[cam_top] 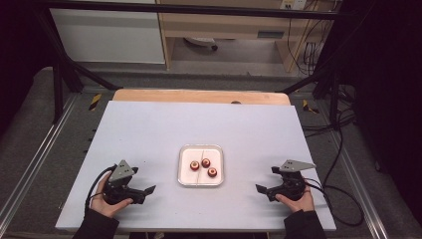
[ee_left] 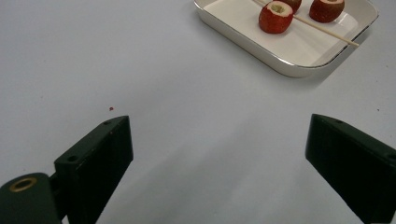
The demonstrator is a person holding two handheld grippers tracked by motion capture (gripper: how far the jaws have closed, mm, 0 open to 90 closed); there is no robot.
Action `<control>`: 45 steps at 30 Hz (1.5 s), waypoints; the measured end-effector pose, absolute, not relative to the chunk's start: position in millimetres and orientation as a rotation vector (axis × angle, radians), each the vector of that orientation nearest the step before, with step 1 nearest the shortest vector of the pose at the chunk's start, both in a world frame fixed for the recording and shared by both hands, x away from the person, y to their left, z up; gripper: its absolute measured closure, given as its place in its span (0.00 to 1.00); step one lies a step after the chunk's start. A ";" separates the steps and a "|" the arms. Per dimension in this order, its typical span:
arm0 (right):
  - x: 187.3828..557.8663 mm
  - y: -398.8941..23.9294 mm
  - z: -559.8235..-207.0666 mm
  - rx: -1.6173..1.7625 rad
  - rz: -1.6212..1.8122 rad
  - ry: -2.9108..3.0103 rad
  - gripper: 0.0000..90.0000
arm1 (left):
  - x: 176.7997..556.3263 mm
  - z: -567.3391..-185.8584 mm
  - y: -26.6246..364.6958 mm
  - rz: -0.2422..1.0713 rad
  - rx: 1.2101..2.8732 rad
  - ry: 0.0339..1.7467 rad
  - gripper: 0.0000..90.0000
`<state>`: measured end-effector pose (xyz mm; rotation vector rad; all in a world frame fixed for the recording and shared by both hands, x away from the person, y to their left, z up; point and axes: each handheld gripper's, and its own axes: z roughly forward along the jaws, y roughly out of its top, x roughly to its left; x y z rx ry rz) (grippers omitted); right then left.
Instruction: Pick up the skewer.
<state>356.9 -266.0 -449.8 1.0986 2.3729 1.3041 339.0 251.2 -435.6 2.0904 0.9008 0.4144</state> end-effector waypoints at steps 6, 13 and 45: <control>357.5 -265.9 -450.1 1.101 1.290 2.370 0.01 | 339.7 -431.9 240.6 0.419 2.091 0.915 0.09; 357.9 -265.4 -450.2 1.101 1.284 2.372 0.01 | 340.9 -421.2 221.4 0.445 2.085 0.934 0.10; 358.1 -264.0 -451.4 1.094 1.271 2.385 0.02 | 352.2 -423.8 91.8 0.452 2.108 1.096 0.54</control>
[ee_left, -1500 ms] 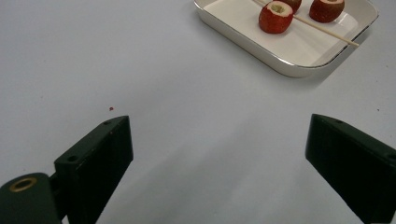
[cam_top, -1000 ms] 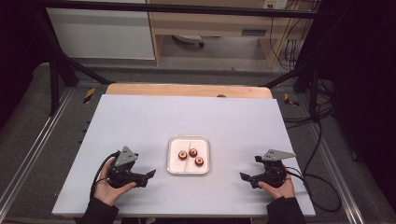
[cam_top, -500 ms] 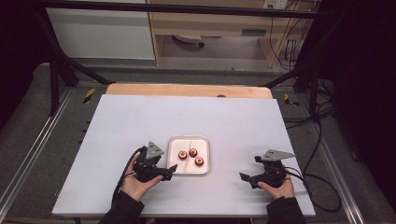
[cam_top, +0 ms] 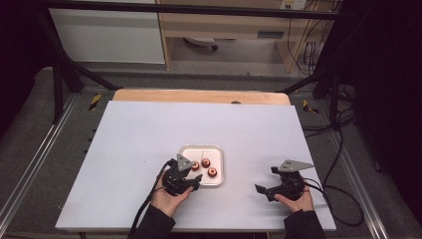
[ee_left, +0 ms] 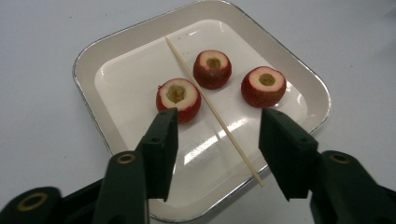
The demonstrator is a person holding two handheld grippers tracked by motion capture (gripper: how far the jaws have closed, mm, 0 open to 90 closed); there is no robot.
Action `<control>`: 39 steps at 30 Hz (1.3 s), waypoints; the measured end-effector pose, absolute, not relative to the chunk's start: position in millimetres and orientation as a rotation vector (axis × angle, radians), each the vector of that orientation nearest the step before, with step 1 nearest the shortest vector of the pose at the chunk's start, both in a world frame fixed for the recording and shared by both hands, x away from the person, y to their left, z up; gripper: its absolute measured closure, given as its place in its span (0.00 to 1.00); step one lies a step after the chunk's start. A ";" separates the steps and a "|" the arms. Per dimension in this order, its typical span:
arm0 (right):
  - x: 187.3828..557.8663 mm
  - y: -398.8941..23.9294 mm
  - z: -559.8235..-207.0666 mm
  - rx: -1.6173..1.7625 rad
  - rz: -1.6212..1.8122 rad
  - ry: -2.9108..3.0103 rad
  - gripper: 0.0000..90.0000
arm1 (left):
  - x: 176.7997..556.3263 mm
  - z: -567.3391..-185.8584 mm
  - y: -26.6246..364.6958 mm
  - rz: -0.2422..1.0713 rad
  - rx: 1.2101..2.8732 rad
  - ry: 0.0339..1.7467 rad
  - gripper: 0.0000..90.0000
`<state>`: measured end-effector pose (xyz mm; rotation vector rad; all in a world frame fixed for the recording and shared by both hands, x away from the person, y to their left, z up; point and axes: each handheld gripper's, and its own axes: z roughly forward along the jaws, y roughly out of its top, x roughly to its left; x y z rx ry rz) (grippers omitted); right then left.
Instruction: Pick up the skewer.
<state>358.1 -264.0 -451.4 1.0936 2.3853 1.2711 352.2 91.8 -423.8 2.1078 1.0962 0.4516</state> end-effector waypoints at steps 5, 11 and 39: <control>357.9 -264.0 -451.2 1.098 1.272 2.385 0.02 | 353.4 -429.9 83.8 0.464 2.106 1.138 0.64; 358.4 -263.8 -451.8 1.091 1.269 2.387 0.02 | 352.1 -434.3 77.9 0.454 2.074 1.172 0.75; 358.8 -262.6 -453.0 1.091 1.267 2.396 0.02 | 353.6 -441.8 76.4 0.484 1.995 1.285 0.98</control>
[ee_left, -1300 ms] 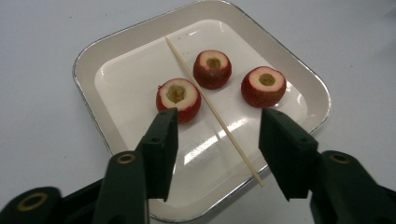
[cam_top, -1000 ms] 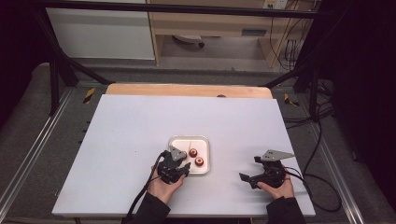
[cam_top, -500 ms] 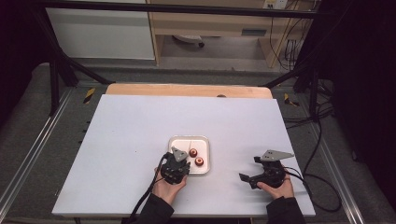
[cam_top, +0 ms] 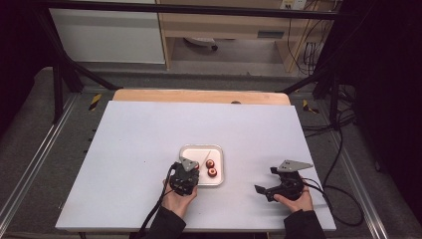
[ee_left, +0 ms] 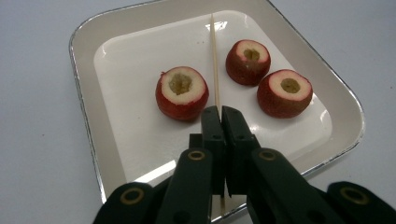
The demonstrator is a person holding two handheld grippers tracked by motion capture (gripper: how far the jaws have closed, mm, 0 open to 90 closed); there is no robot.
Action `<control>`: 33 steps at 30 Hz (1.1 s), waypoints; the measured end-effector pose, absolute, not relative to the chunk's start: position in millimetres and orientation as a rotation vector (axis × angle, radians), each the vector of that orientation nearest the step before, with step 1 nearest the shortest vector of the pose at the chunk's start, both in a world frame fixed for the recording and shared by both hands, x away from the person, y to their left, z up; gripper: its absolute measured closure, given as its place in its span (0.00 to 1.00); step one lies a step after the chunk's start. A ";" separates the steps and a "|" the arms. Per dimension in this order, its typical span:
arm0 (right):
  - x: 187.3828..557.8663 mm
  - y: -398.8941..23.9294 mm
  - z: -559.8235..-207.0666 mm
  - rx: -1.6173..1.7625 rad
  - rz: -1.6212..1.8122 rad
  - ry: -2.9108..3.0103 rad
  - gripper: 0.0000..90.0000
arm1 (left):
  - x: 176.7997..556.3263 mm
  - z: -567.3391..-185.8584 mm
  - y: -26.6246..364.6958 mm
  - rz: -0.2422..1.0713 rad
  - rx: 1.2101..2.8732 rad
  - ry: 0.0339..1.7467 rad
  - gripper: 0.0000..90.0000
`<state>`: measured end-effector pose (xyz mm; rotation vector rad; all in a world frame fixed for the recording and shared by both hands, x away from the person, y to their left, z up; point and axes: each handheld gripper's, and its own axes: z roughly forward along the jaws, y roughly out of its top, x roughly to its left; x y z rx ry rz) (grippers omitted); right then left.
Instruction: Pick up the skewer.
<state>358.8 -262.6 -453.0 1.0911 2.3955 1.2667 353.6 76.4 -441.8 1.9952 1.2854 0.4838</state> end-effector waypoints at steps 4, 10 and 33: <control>358.7 -262.5 -453.1 1.091 1.267 2.396 0.02 | 352.0 -439.0 79.0 0.492 1.985 1.270 0.99; 358.8 -262.5 -452.8 1.085 1.263 2.395 0.02 | 349.3 -427.1 88.8 0.502 1.987 1.194 0.99; 357.6 -229.8 -435.7 0.909 1.120 2.422 0.02 | 366.1 -393.5 123.9 0.339 2.147 0.851 0.99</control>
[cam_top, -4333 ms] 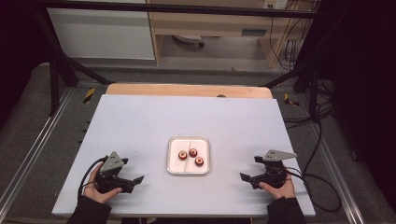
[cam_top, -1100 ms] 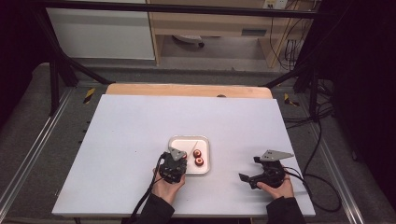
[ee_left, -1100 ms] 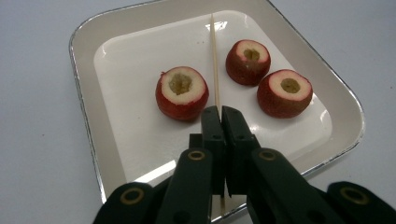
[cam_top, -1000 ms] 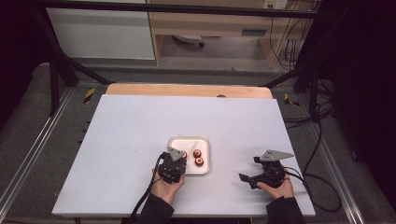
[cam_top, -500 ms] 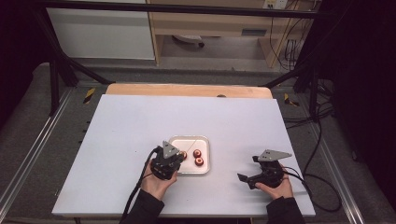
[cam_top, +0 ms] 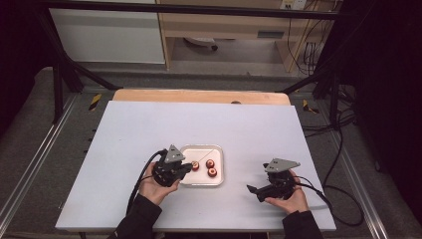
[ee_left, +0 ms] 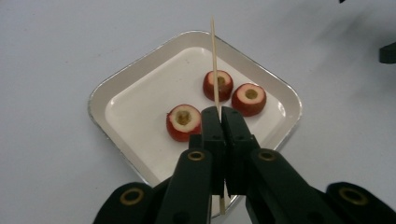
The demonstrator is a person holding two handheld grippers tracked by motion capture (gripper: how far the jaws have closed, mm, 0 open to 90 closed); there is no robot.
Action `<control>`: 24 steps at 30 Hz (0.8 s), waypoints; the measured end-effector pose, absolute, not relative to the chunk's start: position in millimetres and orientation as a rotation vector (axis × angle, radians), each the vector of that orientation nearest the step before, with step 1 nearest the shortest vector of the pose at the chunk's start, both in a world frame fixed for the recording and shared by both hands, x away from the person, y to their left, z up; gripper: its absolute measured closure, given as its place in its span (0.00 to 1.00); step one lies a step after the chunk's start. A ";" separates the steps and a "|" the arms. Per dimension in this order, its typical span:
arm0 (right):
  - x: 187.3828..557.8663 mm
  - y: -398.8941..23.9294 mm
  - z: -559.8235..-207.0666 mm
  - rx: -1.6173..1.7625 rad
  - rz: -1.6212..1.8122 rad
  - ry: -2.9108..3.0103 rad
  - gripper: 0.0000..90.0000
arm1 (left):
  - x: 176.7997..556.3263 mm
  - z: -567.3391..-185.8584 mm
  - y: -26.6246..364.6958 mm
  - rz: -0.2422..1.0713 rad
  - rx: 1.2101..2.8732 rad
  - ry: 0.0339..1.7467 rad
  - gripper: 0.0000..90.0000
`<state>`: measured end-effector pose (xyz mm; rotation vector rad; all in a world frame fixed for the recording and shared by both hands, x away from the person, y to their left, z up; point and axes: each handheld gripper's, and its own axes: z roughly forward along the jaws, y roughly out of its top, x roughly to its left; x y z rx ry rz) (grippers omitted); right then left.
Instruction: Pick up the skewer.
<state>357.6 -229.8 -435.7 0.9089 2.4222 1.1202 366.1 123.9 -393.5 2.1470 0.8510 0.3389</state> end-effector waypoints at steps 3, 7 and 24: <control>356.8 -222.0 -432.3 0.857 1.100 2.430 0.02 | 366.8 -391.6 124.1 0.323 2.176 0.816 0.99; 354.8 -210.8 -428.4 0.784 1.043 2.442 0.03 | 366.7 -390.6 120.3 0.320 2.214 0.779 0.99; 349.0 -187.1 -421.3 0.534 0.880 2.451 0.07 | 365.5 -389.1 84.9 0.268 2.312 0.626 0.99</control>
